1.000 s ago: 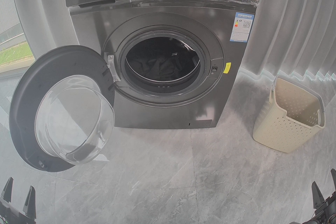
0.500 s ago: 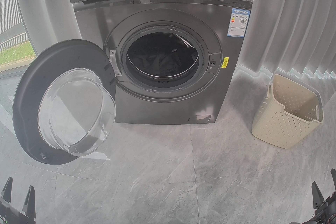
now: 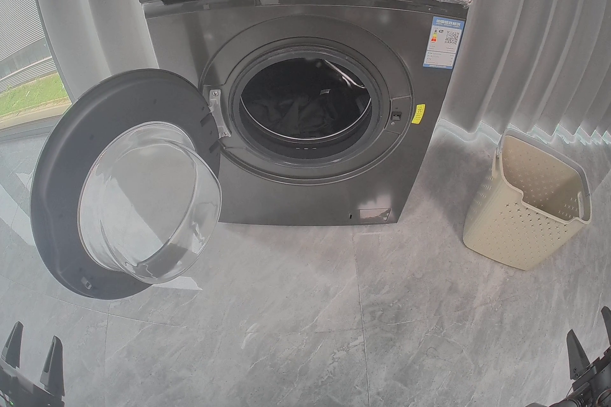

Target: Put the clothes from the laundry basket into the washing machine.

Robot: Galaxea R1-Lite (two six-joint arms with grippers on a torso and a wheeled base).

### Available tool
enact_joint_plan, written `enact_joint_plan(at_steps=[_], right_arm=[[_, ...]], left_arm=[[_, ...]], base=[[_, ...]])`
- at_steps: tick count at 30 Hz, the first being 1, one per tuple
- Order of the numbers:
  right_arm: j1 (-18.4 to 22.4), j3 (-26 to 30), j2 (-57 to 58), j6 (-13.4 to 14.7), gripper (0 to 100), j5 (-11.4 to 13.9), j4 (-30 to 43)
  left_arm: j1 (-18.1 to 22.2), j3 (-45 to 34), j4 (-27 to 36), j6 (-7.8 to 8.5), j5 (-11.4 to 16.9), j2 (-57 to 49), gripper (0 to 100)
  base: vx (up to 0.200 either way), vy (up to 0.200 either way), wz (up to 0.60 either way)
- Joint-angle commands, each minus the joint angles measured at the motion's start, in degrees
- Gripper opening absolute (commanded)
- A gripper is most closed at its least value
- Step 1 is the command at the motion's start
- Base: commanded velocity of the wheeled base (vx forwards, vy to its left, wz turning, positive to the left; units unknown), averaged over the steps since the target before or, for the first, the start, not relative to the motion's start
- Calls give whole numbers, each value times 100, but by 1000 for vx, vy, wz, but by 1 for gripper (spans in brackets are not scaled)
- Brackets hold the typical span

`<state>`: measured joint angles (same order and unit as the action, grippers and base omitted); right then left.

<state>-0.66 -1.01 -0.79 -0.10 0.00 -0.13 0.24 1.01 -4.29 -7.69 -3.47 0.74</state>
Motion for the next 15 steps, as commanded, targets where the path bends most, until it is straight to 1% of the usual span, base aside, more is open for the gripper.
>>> enact_joint_plan(at_steps=[1,5,11,15], right_arm=[[-4,101,70,-8,100,0,-4],[-4,101,62,-8,100,0,-4],[-4,101,70,1,100,0,5],[-4,101,70,1,100,0,5]], left_arm=[[2,-101,-2,-4,-13,-57,100],[2,-101,-2,-13,-13,-57,100],[2,-101,-2,-13,-13,-57,100],[2,-101,-2,-13,-13,-57,100]], base=[[0,0,0],[0,0,0],[0,200,0],[0,0,0]])
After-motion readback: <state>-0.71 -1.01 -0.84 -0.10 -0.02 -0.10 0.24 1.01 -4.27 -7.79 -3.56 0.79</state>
